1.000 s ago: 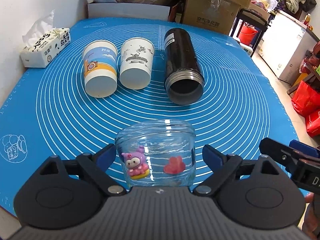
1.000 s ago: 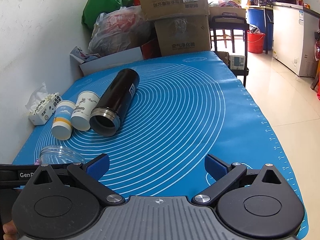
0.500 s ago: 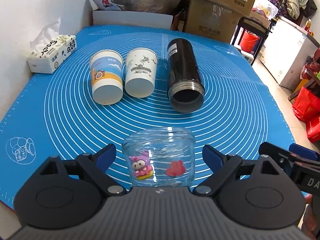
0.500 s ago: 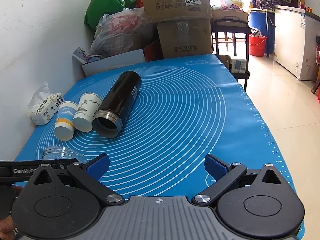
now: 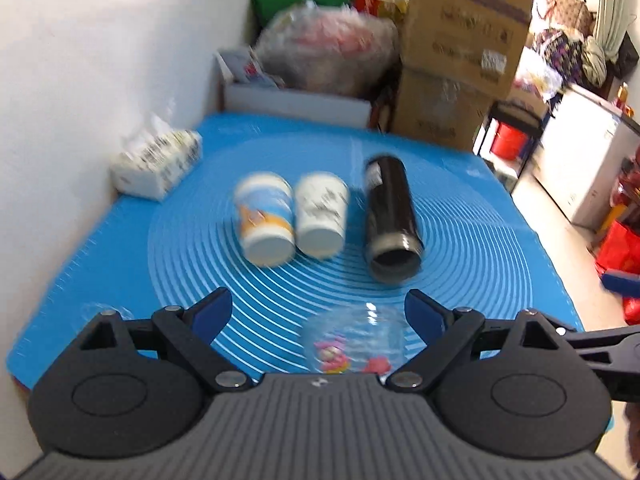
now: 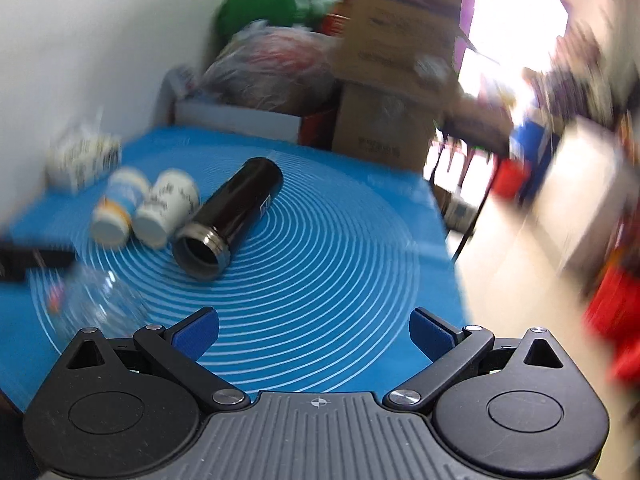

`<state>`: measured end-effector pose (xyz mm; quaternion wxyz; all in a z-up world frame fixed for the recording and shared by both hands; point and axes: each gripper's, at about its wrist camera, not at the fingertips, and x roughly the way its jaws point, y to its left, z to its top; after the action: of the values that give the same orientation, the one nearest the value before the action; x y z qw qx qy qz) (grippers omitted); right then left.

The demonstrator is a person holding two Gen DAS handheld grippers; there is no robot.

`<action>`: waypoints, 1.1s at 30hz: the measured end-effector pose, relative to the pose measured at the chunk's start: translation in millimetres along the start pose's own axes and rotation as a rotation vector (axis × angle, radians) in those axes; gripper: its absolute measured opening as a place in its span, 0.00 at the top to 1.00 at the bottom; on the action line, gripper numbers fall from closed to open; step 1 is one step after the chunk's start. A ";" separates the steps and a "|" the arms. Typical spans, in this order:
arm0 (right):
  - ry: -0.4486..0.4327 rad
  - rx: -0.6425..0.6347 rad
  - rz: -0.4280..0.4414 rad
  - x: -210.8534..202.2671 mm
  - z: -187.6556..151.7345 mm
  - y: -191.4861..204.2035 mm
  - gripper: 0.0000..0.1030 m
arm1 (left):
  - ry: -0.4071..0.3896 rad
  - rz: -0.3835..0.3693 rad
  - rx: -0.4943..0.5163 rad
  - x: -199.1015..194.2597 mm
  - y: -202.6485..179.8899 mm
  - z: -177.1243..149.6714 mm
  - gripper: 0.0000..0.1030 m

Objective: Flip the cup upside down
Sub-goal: 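Grasp the jar with the right tool while the left tool releases it, then rotate the held jar rim-down with the right tool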

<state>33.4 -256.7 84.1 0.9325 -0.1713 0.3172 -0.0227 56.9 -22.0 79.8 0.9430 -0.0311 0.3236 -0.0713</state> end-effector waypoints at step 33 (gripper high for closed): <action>-0.561 -2.462 -0.173 6.5 -90.6 160.3 0.00 | -0.081 0.243 -0.141 -3.4 106.3 -28.8 0.08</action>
<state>-26.3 -134.6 -40.3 0.1870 -0.9421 -0.0917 0.2628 48.6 83.2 48.0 0.9525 -0.0605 0.2907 0.0678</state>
